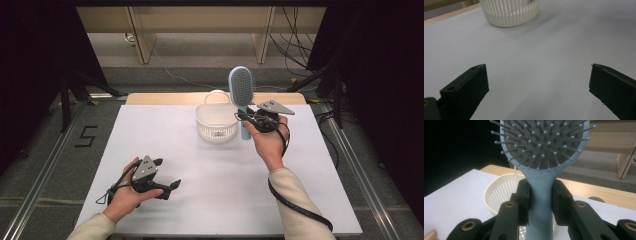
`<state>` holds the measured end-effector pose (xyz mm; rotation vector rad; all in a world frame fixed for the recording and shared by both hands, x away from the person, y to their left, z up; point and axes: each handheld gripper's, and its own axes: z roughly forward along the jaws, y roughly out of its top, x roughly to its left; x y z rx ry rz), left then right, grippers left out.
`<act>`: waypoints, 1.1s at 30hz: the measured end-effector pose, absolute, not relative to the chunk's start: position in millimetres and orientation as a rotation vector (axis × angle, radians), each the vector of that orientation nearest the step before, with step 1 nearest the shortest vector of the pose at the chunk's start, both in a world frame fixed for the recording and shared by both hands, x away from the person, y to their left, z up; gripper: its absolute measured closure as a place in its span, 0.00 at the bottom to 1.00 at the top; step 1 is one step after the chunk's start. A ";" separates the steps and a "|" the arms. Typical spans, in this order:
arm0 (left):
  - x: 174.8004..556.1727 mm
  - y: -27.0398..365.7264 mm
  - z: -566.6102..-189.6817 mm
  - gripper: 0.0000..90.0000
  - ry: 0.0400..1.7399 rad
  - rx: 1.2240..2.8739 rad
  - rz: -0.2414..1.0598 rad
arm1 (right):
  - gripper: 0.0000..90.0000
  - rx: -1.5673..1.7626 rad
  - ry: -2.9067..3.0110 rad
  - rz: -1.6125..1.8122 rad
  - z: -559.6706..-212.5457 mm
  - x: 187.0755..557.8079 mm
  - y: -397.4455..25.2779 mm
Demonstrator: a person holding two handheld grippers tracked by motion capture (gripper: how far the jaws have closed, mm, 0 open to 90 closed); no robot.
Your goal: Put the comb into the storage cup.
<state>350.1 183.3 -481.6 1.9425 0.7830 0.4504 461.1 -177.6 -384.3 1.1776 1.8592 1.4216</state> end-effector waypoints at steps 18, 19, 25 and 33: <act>350.0 182.7 -481.9 0.02 0.783 1.942 0.447 | 0.79 1.182 1.858 1.429 -384.1 464.4 -175.5; 350.1 182.6 -481.9 0.02 0.783 1.941 0.447 | 0.79 1.183 1.856 1.430 -383.9 464.7 -175.3; 350.0 182.0 -482.1 0.02 0.784 1.941 0.444 | 0.79 1.183 1.853 1.439 -382.3 465.5 -172.9; 349.8 181.9 -481.8 0.02 0.782 1.941 0.446 | 0.79 1.178 1.850 1.441 -379.2 466.4 -170.9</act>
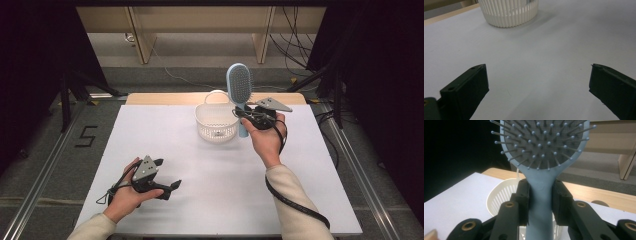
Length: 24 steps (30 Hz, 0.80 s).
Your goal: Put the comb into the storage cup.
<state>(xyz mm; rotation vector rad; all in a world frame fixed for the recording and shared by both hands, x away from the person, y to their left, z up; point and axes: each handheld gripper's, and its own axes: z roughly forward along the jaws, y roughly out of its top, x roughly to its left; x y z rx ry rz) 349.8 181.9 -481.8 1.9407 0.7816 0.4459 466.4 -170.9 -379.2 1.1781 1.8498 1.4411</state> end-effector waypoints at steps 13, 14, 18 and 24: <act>349.8 182.0 -481.6 0.02 0.781 1.940 0.446 | 0.79 1.179 1.849 1.445 -376.6 469.2 -169.0; 349.8 182.0 -481.6 0.02 0.781 1.940 0.446 | 0.79 1.180 1.849 1.447 -376.5 469.7 -168.9; 349.6 181.9 -481.3 0.02 0.779 1.940 0.447 | 0.79 1.179 1.848 1.447 -375.9 470.6 -168.5; 349.4 181.6 -481.1 0.02 0.777 1.942 0.447 | 0.79 1.177 1.841 1.452 -372.9 470.6 -167.7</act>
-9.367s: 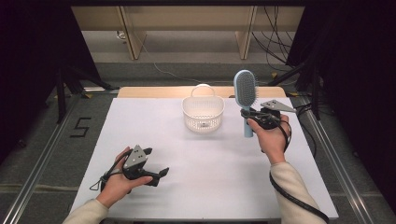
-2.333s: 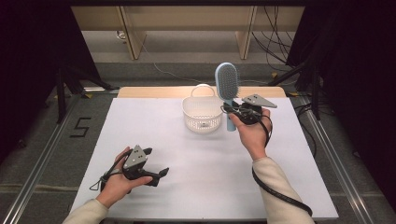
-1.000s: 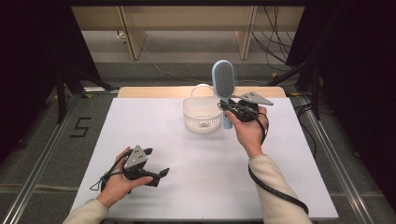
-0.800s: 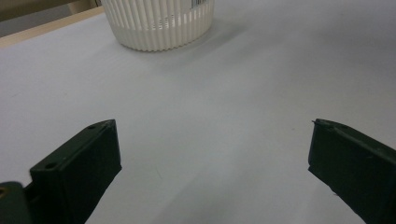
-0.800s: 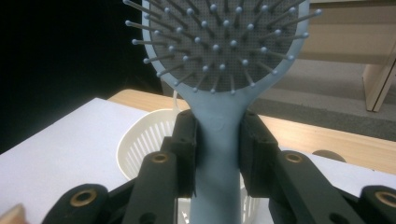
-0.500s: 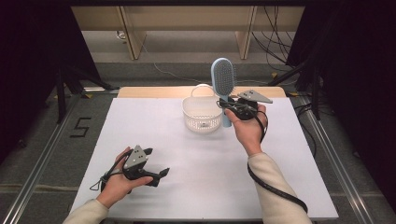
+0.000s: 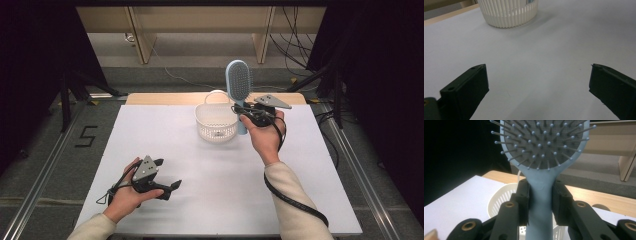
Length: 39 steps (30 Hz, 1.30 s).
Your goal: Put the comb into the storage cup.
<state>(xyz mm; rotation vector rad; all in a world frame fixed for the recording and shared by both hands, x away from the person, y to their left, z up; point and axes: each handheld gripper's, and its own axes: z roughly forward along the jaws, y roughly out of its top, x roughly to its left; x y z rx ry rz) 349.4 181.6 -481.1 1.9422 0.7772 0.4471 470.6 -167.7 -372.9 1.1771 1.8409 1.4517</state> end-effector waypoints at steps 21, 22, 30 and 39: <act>349.4 181.2 -481.6 0.02 0.777 1.943 0.442 | 0.79 1.173 1.831 1.451 -366.9 471.2 -167.2; 349.4 181.3 -481.5 0.02 0.778 1.943 0.444 | 0.79 1.171 1.830 1.451 -366.6 471.3 -167.4; 349.4 181.1 -481.5 0.02 0.777 1.943 0.444 | 0.79 1.166 1.828 1.447 -364.2 472.3 -166.9; 349.2 181.2 -481.1 0.02 0.775 1.942 0.445 | 0.79 1.162 1.831 1.443 -362.0 474.0 -164.3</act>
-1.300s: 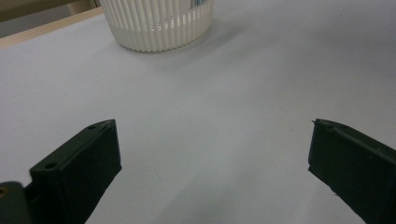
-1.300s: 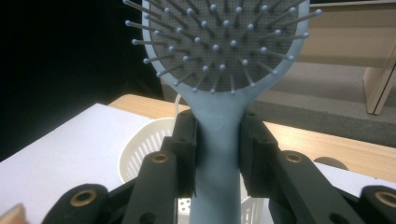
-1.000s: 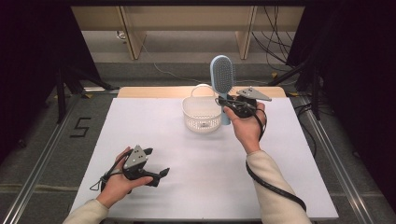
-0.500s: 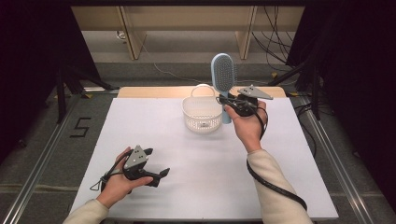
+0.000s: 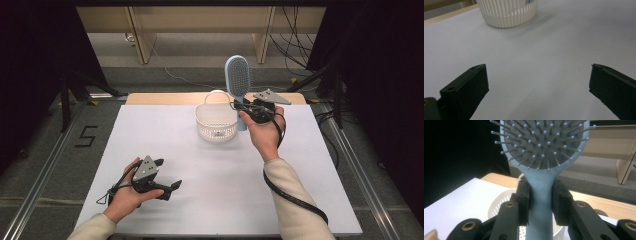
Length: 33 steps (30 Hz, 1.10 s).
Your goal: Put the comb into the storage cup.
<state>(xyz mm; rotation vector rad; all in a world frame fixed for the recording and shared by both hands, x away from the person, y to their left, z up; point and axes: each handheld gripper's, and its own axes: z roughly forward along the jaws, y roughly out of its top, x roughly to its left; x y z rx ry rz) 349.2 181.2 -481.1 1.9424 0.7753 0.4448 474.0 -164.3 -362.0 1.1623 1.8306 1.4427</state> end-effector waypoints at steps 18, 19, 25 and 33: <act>349.0 180.8 -481.0 0.02 0.775 1.942 0.445 | 0.79 1.159 1.830 1.441 -358.9 476.8 -161.7; 349.0 180.8 -480.9 0.02 0.775 1.942 0.444 | 0.79 1.157 1.831 1.439 -358.5 477.0 -161.6; 349.0 180.9 -480.9 0.02 0.774 1.941 0.445 | 0.79 1.152 1.830 1.440 -356.6 478.5 -160.4; 348.9 180.7 -480.9 0.02 0.777 1.939 0.443 | 0.79 1.152 1.833 1.438 -356.1 480.3 -158.0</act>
